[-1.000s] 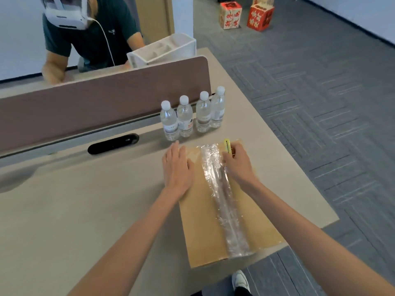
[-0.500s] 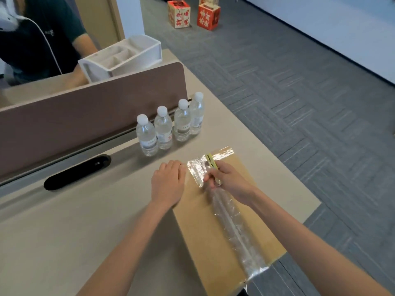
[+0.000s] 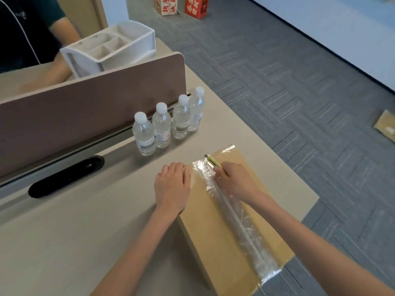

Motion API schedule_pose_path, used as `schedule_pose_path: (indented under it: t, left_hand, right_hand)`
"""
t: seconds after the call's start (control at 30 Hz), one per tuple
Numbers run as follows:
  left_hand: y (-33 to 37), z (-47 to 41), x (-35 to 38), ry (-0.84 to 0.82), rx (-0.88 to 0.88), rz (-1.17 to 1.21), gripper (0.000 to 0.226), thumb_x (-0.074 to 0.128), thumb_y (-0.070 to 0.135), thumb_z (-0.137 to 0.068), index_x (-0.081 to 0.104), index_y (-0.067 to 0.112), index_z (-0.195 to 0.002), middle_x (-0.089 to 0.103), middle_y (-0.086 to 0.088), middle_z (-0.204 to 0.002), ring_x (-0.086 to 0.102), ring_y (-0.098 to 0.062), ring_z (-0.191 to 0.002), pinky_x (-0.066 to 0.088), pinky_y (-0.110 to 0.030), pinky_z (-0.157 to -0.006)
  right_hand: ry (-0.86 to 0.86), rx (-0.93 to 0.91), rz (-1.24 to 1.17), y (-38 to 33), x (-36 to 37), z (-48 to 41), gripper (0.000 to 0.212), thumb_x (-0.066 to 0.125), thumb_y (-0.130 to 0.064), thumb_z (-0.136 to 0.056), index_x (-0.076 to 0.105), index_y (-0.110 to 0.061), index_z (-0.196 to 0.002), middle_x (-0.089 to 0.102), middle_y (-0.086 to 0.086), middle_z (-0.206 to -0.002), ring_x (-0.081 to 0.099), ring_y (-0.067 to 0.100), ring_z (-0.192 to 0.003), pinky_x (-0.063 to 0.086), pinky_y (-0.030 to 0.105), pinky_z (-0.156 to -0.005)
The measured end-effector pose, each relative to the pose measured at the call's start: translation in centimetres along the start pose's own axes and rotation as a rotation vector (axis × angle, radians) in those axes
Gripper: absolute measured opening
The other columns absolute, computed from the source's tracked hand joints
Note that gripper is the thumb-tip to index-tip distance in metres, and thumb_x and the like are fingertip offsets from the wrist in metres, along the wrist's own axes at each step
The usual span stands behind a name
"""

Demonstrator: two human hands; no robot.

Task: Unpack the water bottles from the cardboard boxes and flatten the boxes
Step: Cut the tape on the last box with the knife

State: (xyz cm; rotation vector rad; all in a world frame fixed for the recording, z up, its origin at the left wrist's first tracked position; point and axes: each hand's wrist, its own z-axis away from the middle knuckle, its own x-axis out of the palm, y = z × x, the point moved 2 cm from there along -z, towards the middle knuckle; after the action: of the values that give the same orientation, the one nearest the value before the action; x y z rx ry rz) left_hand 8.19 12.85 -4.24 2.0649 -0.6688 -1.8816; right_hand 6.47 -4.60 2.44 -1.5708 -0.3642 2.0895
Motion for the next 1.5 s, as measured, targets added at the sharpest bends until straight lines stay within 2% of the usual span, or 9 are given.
schedule_pose_path:
  t: [0.1, 0.17, 0.33, 0.43, 0.5, 0.57, 0.87, 1.17, 1.5]
  left_hand:
    - [-0.1, 0.2, 0.1, 0.015, -0.008, 0.016, 0.044, 0.025, 0.04, -0.099, 0.063, 0.018, -0.094, 0.065, 0.002, -0.089, 0.056, -0.024, -0.085, 0.045, -0.039, -0.073]
    - [-0.1, 0.3, 0.2, 0.017, -0.01, 0.027, 0.044, 0.025, 0.04, -0.098, 0.063, 0.018, -0.094, 0.065, 0.003, -0.089, 0.055, -0.024, -0.086, 0.045, -0.039, -0.074]
    - [-0.1, 0.2, 0.2, 0.032, -0.005, 0.031, 0.043, 0.026, 0.038, -0.098, 0.063, 0.018, -0.094, 0.064, 0.002, -0.089, 0.055, -0.024, -0.086, 0.045, -0.039, -0.074]
    - [0.0, 0.3, 0.1, 0.03, -0.009, 0.032, 0.043, 0.026, 0.038, -0.098, 0.064, 0.017, -0.095, 0.065, 0.002, -0.089, 0.056, -0.024, -0.086, 0.045, -0.039, -0.073]
    - [0.0, 0.4, 0.1, 0.037, -0.009, 0.035, 0.042, 0.027, 0.037, -0.098, 0.064, 0.017, -0.095, 0.065, 0.001, -0.089, 0.056, -0.025, -0.085, 0.045, -0.039, -0.073]
    - [0.0, 0.4, 0.1, 0.047, -0.009, 0.036, 0.041, 0.028, 0.036, -0.098, 0.064, 0.016, -0.094, 0.065, 0.001, -0.089, 0.056, -0.025, -0.084, 0.045, -0.039, -0.072]
    - [-0.1, 0.4, 0.1, 0.047, -0.013, 0.038, 0.041, 0.028, 0.036, -0.098, 0.065, 0.018, -0.097, 0.066, 0.002, -0.092, 0.056, -0.026, -0.086, 0.046, -0.04, -0.073]
    - [0.0, 0.4, 0.2, 0.038, -0.01, 0.01, 0.044, 0.025, 0.036, -0.098, 0.065, 0.017, -0.098, 0.066, 0.001, -0.09, 0.056, -0.025, -0.085, 0.045, -0.039, -0.072]
    - [0.1, 0.2, 0.0, 0.008, 0.009, -0.14, 0.043, 0.023, 0.033, -0.101, 0.063, 0.017, -0.096, 0.064, 0.0, -0.086, 0.054, -0.026, -0.081, 0.042, -0.039, -0.071]
  right_hand:
    - [0.013, -0.058, 0.034, -0.6, -0.2, 0.4, 0.01, 0.038, -0.026, -0.103, 0.043, -0.019, -0.109, 0.066, 0.002, -0.067, 0.055, 0.019, -0.056, 0.049, 0.037, -0.063]
    - [0.071, -0.108, 0.094, -1.0, -0.3, 0.6, 0.014, 0.037, -0.025, -0.102, 0.041, -0.023, -0.115, 0.068, 0.001, -0.068, 0.058, 0.023, -0.064, 0.048, 0.039, -0.065]
    - [0.187, -0.088, 0.221, -1.9, -0.4, 0.5, 0.02, 0.042, -0.018, -0.094, 0.054, -0.019, -0.11, 0.059, 0.004, -0.072, 0.052, 0.029, -0.076, 0.033, 0.036, -0.062]
    - [0.209, -0.092, 0.205, -2.1, -0.4, 0.6, 0.029, 0.042, -0.014, -0.091, 0.053, -0.021, -0.117, 0.063, 0.006, -0.076, 0.054, 0.03, -0.078, 0.036, 0.036, -0.061]
    - [0.222, -0.115, 0.188, -2.3, -0.2, 0.5, 0.033, 0.043, -0.011, -0.089, 0.051, -0.024, -0.118, 0.061, 0.006, -0.069, 0.055, 0.03, -0.075, 0.038, 0.037, -0.059]
    - [0.228, -0.124, 0.173, -2.5, -0.1, 0.4, 0.032, 0.044, -0.01, -0.089, 0.053, -0.024, -0.116, 0.059, 0.006, -0.066, 0.054, 0.031, -0.074, 0.038, 0.037, -0.058]
    - [0.236, -0.104, 0.142, -2.8, -0.1, 0.1, 0.028, 0.045, -0.013, -0.091, 0.057, -0.023, -0.114, 0.063, 0.008, -0.077, 0.056, 0.031, -0.086, 0.038, 0.036, -0.063]
    - [0.204, -0.142, 0.26, -3.6, -0.2, -0.4, 0.033, 0.044, -0.01, -0.09, 0.056, -0.018, -0.12, 0.063, 0.009, -0.087, 0.058, 0.03, -0.09, 0.032, 0.033, -0.063]
    - [0.188, -0.186, 0.39, -3.8, -0.3, 0.1, 0.035, 0.045, -0.012, -0.089, 0.054, -0.017, -0.122, 0.049, 0.004, -0.079, 0.058, 0.032, -0.08, 0.028, 0.032, -0.059]
